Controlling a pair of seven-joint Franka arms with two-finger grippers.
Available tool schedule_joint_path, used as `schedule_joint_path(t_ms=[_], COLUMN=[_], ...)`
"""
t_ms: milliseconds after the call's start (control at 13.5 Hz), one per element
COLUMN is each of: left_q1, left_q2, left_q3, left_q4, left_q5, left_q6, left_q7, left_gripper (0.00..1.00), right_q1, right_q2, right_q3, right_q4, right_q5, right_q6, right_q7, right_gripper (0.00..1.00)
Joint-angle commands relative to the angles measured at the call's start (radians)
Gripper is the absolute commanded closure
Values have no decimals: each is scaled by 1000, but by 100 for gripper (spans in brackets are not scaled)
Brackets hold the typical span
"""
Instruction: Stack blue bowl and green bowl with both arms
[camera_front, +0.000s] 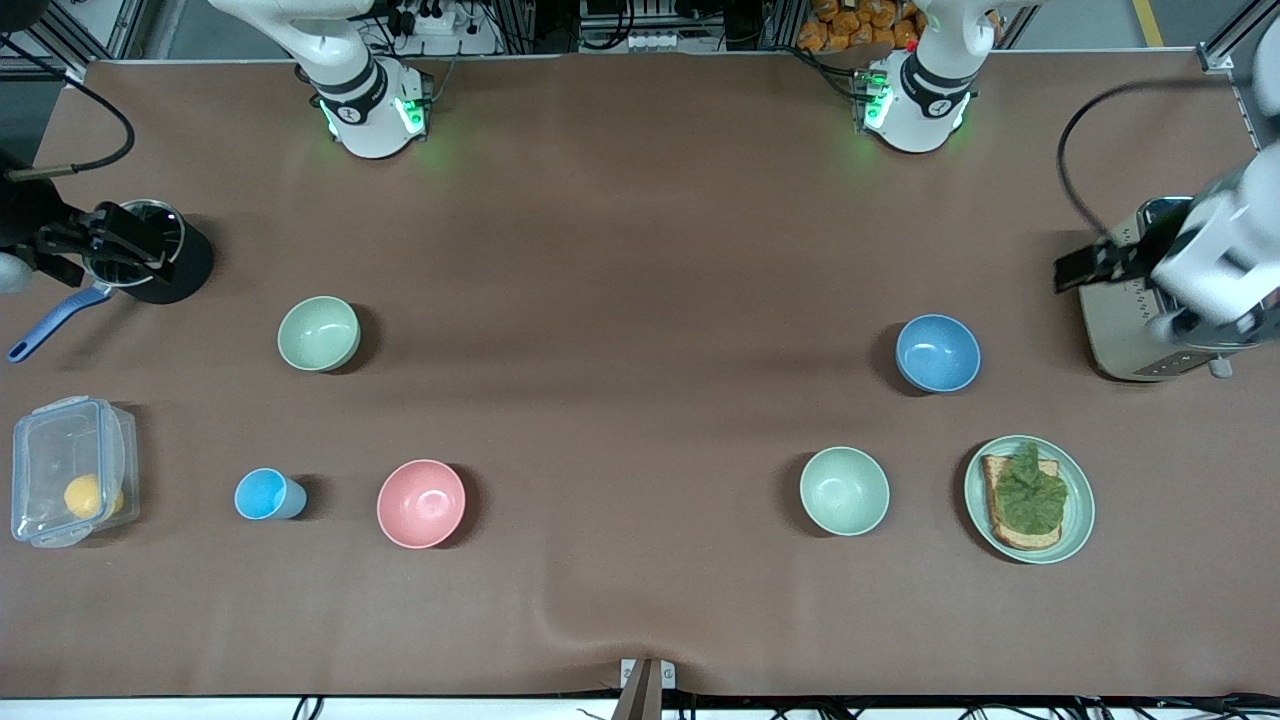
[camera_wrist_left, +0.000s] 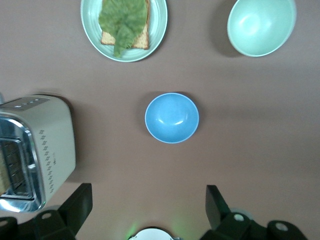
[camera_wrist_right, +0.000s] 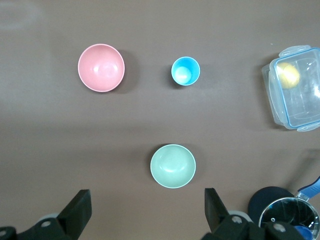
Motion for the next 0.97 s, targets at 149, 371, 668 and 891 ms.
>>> schedule_joint_path(t_ms=[149,371,668,891], left_q1=[50,104,128,139], left_q2=[-10,1,79,127], left_q3=[-4,-6,-4,-4], left_q4=[-357,-577,-677,-677], left_q5=[27,27,27,27], left_q6=[352,634,775,810], left_q7=[12,12,13,17], left_gripper=[0,0,0,4], right_q1=[-67,-99,-133,-134], right_q2=[45,45,44,45], right_q3=[-4,-4,-2,-2], right_q4=[-48,-235,-407,-487], right_q5=[1,1,-1,4], right_q6=[24,183,315,363], right_q7=[5,-49,-173,-175], right_gripper=[0,0,0,0])
